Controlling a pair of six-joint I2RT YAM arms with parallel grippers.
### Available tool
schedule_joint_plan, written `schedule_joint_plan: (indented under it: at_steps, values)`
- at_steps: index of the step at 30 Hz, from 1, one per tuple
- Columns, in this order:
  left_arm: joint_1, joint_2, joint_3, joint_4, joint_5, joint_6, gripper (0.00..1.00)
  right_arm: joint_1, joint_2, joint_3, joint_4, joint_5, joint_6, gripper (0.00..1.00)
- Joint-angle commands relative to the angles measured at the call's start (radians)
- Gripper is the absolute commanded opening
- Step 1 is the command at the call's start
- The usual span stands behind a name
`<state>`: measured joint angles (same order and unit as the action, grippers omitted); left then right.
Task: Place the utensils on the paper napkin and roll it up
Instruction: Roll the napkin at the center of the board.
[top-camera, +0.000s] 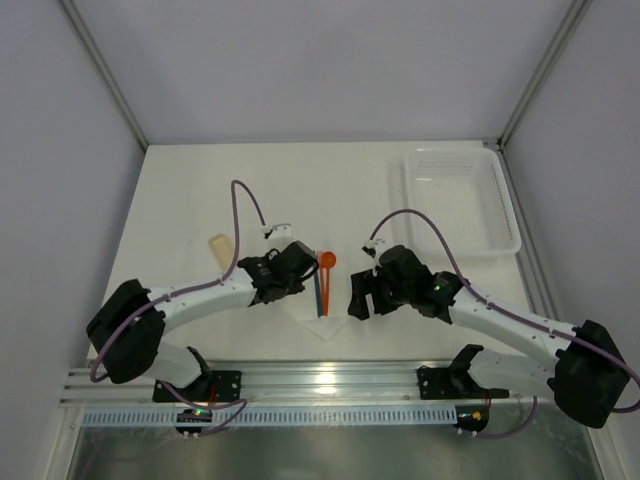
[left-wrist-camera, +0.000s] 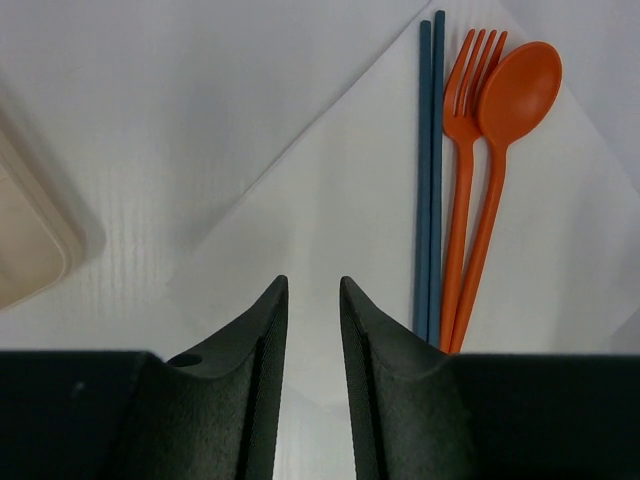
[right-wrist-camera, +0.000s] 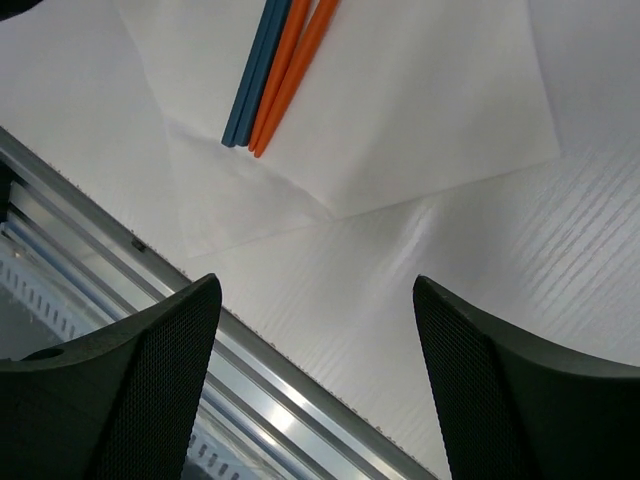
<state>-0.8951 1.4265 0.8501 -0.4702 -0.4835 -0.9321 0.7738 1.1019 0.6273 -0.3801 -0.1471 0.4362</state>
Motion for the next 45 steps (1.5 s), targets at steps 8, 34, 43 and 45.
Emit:
schedule_joint_plan:
  at_steps: [8, 34, 43, 45]
  values:
    - [0.045, 0.088, 0.003, 0.17, 0.086, 0.007, 0.2, 0.065, -0.077, -0.037, 0.106, 0.024, -0.06, 0.73]
    - [0.188, 0.222, 0.089, 0.347, 0.345, 0.072, 0.0, 0.07, 0.033, 0.014, 0.176, -0.032, -0.1, 0.77]
    - [0.205, 0.241, 0.072, 0.36, 0.358, 0.056, 0.0, 0.07, 0.042, 0.026, 0.173, -0.043, -0.113, 0.8]
    - [0.205, 0.249, 0.07, 0.364, 0.364, 0.052, 0.0, 0.07, 0.049, 0.026, 0.178, -0.057, -0.119, 0.82]
